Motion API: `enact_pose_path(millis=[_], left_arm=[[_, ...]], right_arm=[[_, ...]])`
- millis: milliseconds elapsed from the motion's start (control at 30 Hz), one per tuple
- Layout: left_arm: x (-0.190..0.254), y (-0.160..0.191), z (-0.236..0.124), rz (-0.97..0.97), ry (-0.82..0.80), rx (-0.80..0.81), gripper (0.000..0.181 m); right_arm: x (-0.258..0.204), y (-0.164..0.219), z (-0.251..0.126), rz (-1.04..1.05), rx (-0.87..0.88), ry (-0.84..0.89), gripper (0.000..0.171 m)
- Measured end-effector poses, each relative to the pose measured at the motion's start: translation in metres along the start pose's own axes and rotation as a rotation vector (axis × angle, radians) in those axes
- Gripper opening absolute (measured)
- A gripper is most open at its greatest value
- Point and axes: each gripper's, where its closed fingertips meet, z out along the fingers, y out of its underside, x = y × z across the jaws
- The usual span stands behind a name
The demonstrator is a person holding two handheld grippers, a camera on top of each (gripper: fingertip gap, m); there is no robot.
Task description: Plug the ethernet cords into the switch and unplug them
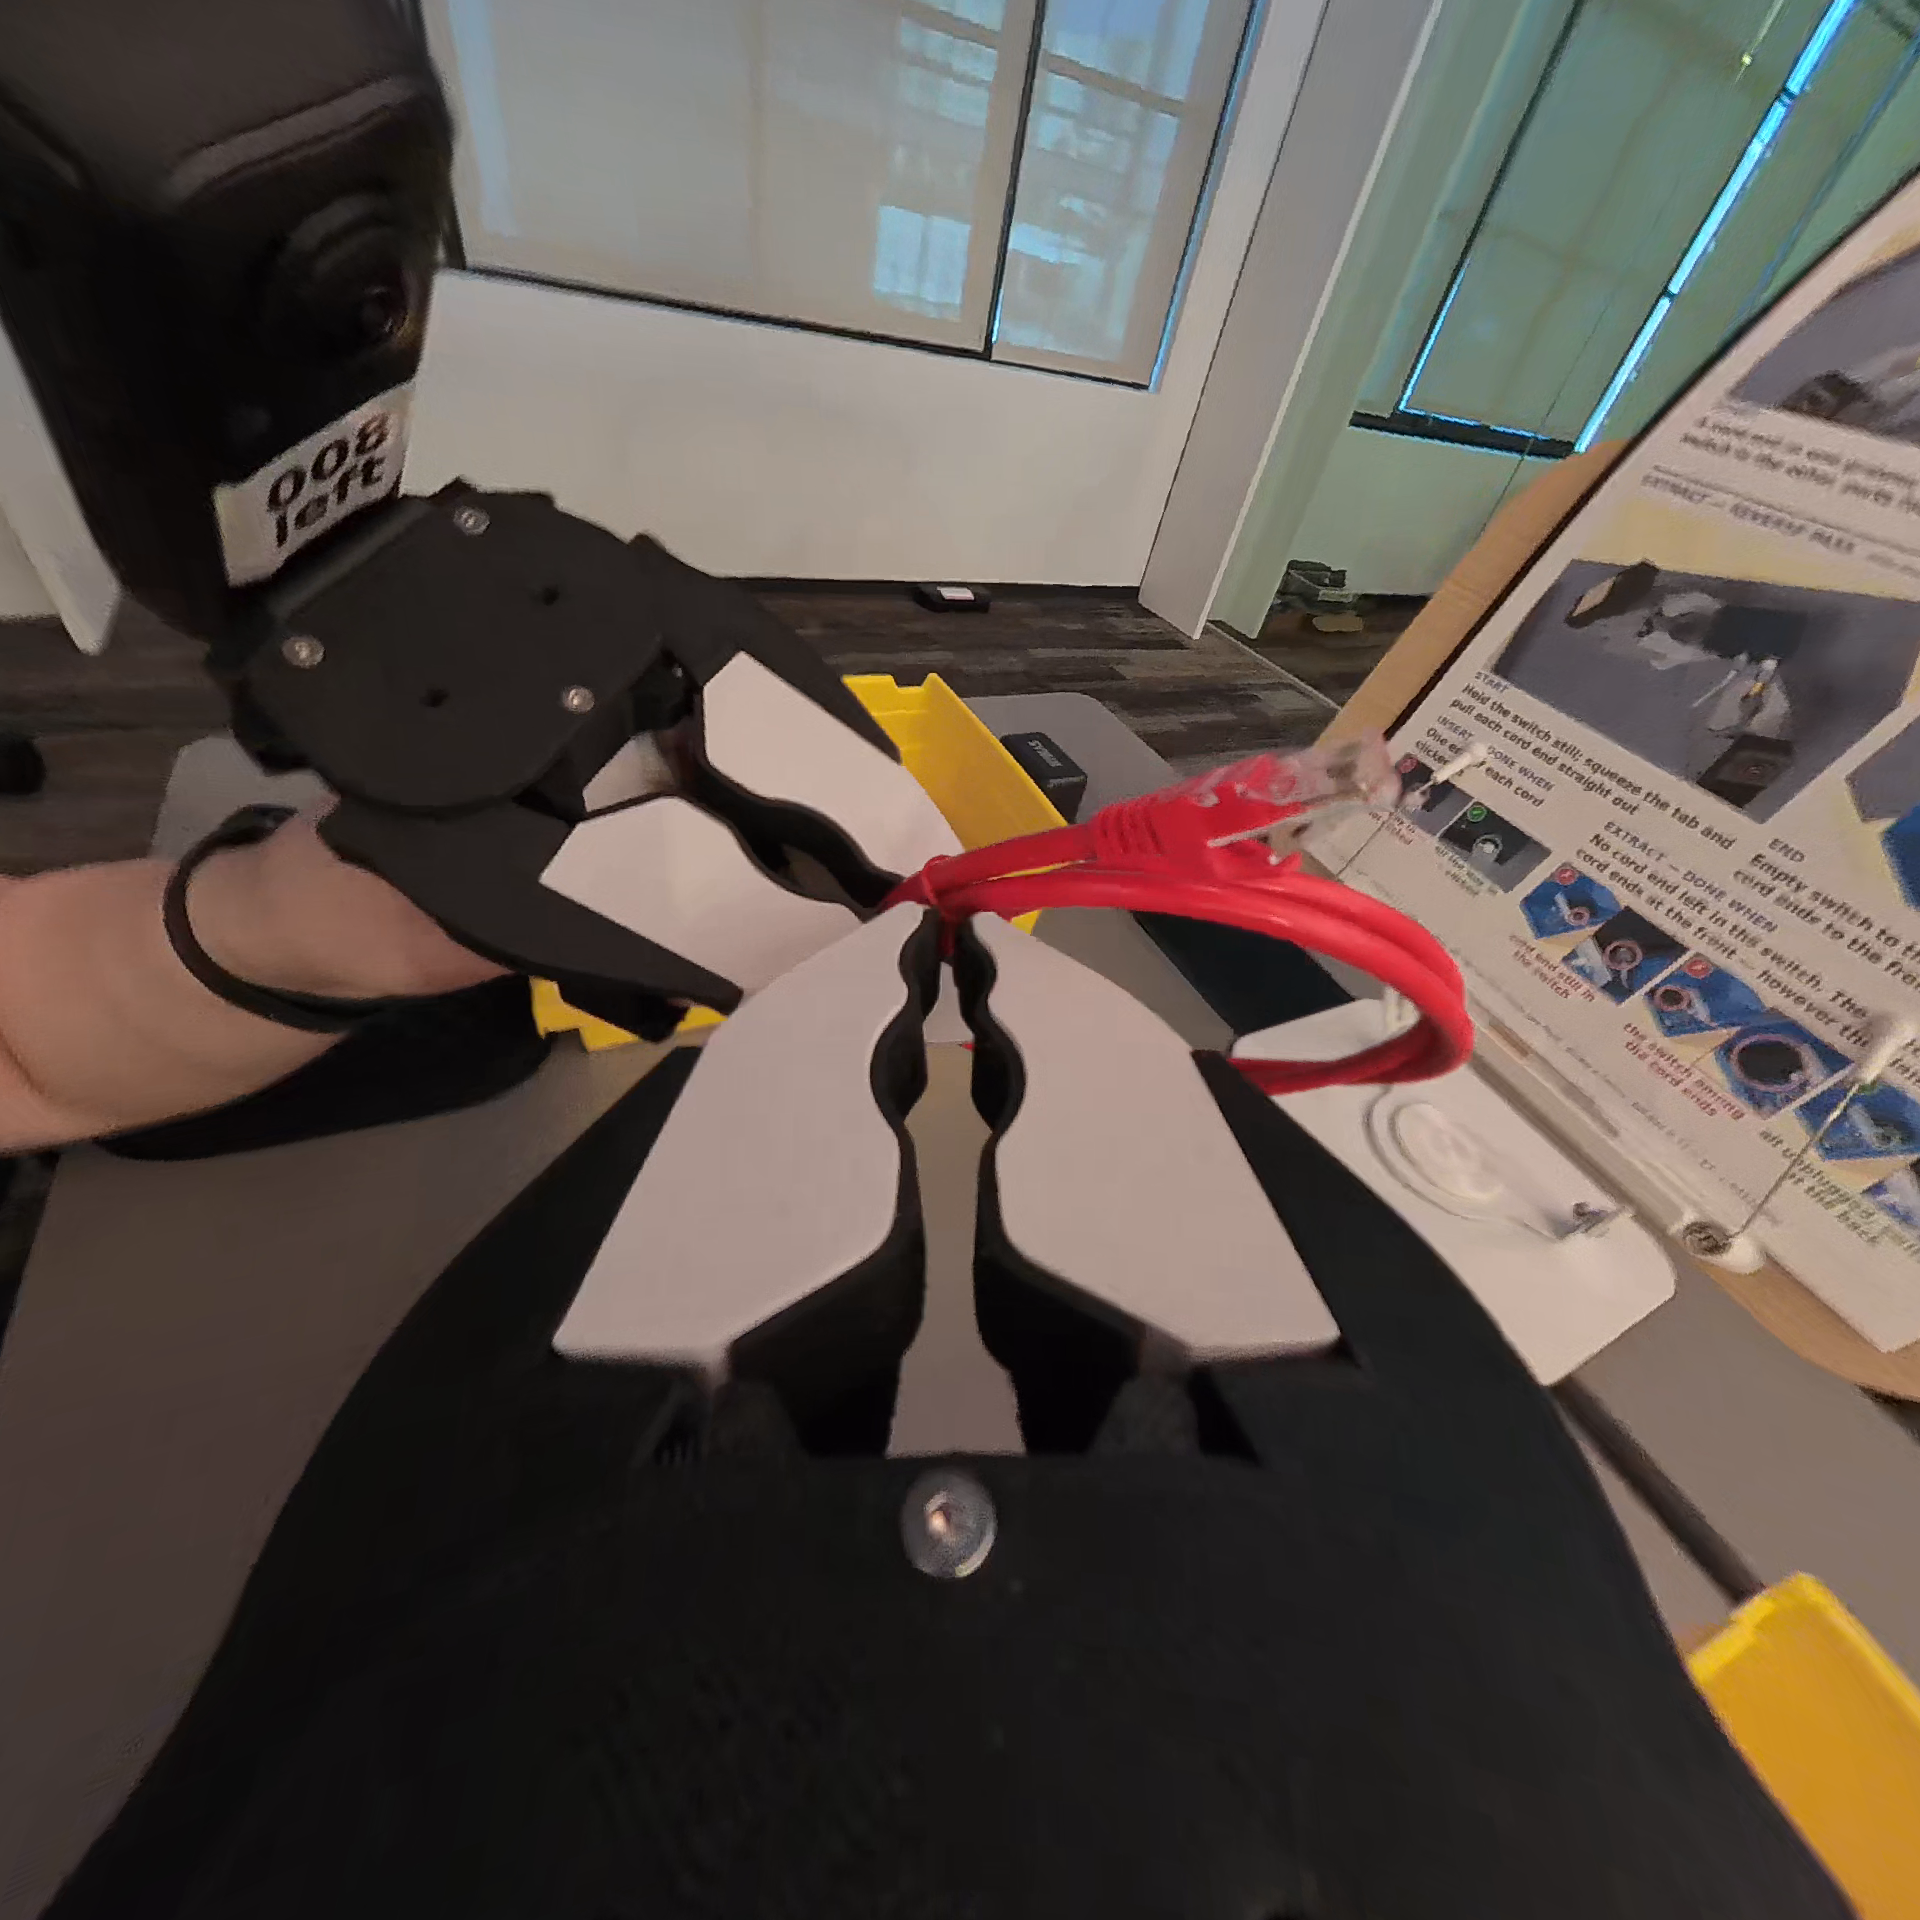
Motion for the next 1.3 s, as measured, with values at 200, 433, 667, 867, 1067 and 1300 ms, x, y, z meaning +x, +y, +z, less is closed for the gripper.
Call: enact_pose_path(millis=[200,433,667,867,1067,1300], left_arm=[[0.012,0.000,-0.003,-0.093,0.166,-0.008,0.005],[0.032,0.003,-0.003,-0.172,0.327,-0.040,0.005],[0.026,0.001,-0.001,-0.075,0.241,-0.020,0.005],[0.010,-0.009,-0.007,0.027,0.084,0.039,0.005],[0.007,-0.011,-0.007,0.059,0.035,0.058,0.005],[0.008,-0.004,-0.001,0.082,0.012,0.019,0.005]], right_arm=[[-0.006,0.001,-0.005,-0.416,-0.014,0.013,0.002],[-0.012,0.012,-0.017,-0.908,0.003,0.058,0.002],[-0.008,0.013,-0.017,-0.880,0.024,0.063,0.002],[-0.003,0.000,-0.023,-0.304,0.065,-0.163,0.015],[0.000,-0.004,-0.020,0.157,0.071,-0.321,0.025],[-0.009,0.006,-0.011,0.268,0.013,-0.387,0.010]])
